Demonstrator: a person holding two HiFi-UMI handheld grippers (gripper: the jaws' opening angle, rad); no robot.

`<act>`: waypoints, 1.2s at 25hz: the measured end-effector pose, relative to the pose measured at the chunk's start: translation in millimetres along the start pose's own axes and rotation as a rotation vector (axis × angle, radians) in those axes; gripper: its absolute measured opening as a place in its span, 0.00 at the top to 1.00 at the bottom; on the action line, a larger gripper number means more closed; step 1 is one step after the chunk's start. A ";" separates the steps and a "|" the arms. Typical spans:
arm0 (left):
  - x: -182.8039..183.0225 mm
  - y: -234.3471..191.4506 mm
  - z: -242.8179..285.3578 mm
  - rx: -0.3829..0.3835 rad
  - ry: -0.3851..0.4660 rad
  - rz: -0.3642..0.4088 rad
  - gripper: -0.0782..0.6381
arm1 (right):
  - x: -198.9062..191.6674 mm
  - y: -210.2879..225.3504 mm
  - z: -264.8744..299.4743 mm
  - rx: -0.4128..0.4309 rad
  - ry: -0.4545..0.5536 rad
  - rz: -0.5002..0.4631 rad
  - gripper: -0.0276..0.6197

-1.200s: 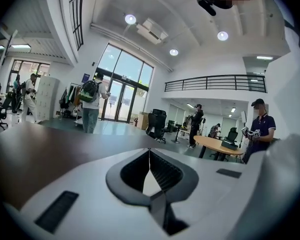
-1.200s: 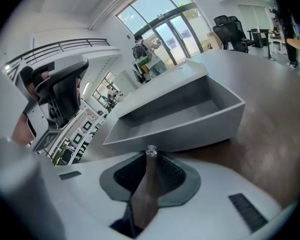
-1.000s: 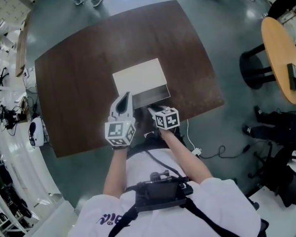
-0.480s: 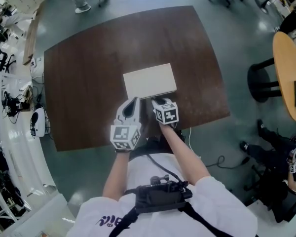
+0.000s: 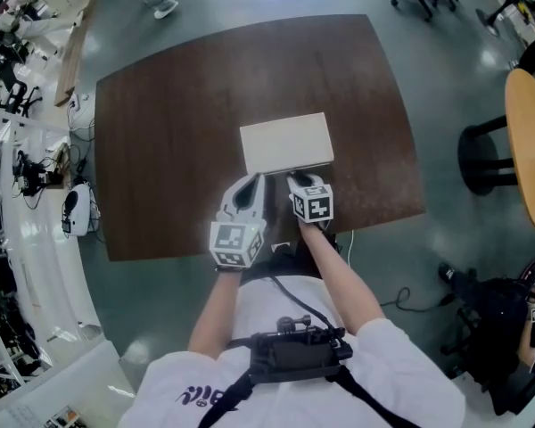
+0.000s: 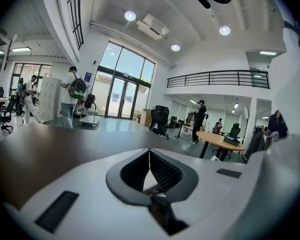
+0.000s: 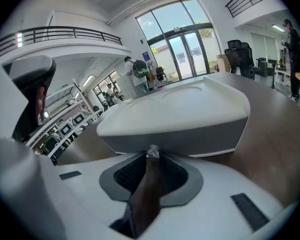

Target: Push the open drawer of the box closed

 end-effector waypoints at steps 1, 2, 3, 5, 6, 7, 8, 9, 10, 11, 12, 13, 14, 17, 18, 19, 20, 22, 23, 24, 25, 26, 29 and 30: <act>-0.4 -0.6 -1.9 -0.002 0.002 0.003 0.88 | -2.0 -1.6 -1.3 0.001 0.007 0.000 0.85; -0.4 -1.2 -3.9 -0.003 0.004 0.006 0.88 | -4.7 -3.1 -3.2 0.001 0.011 0.001 0.85; 0.0 -1.5 -5.6 -0.004 0.008 0.009 0.88 | -7.8 -4.4 -5.7 0.000 0.012 0.001 0.85; 1.8 -0.5 -7.6 -0.007 0.016 0.013 0.88 | -13.5 -5.1 -13.9 -0.005 0.014 0.001 0.85; 2.9 0.9 -8.2 -0.009 0.020 0.015 0.88 | -15.5 -4.7 -20.0 -0.009 0.020 0.004 0.85; 3.9 2.6 -8.6 -0.011 0.025 0.017 0.88 | -16.4 -4.4 -26.9 -0.013 0.031 0.011 0.85; 5.0 4.1 -9.1 -0.013 0.030 0.020 0.88 | -15.7 -5.1 -34.4 -0.013 0.048 0.018 0.85; 6.5 5.6 -9.6 -0.016 0.036 0.021 0.88 | -12.6 -7.4 -42.4 -0.010 0.069 0.019 0.85; 8.5 7.1 -10.1 -0.019 0.043 0.023 0.88 | -7.1 -10.7 -51.0 -0.005 0.094 0.013 0.85; 10.9 8.9 -10.6 -0.022 0.049 0.025 0.88 | 0.7 -14.5 -60.2 -0.001 0.122 0.001 0.85; 13.8 11.2 -11.0 -0.025 0.055 0.029 0.88 | 10.5 -17.9 -70.0 0.002 0.154 -0.013 0.85; 17.1 14.1 -11.5 -0.027 0.060 0.037 0.88 | 22.1 -20.9 -80.5 0.003 0.189 -0.028 0.88; 21.0 17.3 -12.3 -0.026 0.065 0.052 0.88 | 35.2 -23.8 -91.7 0.002 0.228 -0.043 0.95; 40.5 28.3 -18.7 -0.008 0.093 0.143 0.88 | 81.9 -36.7 -130.8 -0.006 0.361 -0.097 0.95; 49.8 33.0 -21.6 -0.004 0.111 0.170 0.88 | 99.8 -42.2 -146.7 -0.012 0.416 -0.121 0.95; 59.8 38.2 -24.5 -0.004 0.134 0.183 0.88 | 117.9 -47.4 -164.1 -0.020 0.480 -0.146 0.95; 69.4 43.1 -27.3 -0.006 0.155 0.184 0.88 | 134.9 -52.3 -181.9 -0.031 0.547 -0.169 0.95; 84.8 48.6 -33.2 0.001 0.178 0.165 0.88 | 161.0 -61.4 -213.6 -0.063 0.653 -0.217 0.95; 89.4 49.3 -35.7 0.006 0.179 0.155 0.88 | 169.5 -66.1 -225.6 -0.081 0.684 -0.240 0.95; 91.9 49.7 -37.7 0.005 0.178 0.147 0.88 | 175.7 -70.9 -235.1 -0.096 0.705 -0.262 0.95; 92.9 50.3 -39.2 -0.002 0.180 0.142 0.88 | 179.9 -75.4 -242.4 -0.106 0.719 -0.278 0.95; 93.6 51.0 -40.8 -0.010 0.185 0.138 0.88 | 182.3 -79.2 -247.7 -0.113 0.726 -0.289 0.95; 95.9 55.0 -46.3 -0.021 0.205 0.128 0.88 | 181.6 -84.3 -256.2 -0.121 0.730 -0.295 0.95; 96.1 57.7 -47.8 -0.027 0.210 0.124 0.88 | 180.3 -84.6 -258.3 -0.122 0.728 -0.296 0.95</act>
Point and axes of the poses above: the fingertips, and each gripper's own axes: z forward along the fingers, y to its right, x out of its top, the point moved 1 cm from there along -z, backward along the fingers, and after that the axes turned 2 degrees about -z, right-handed, at the moved point
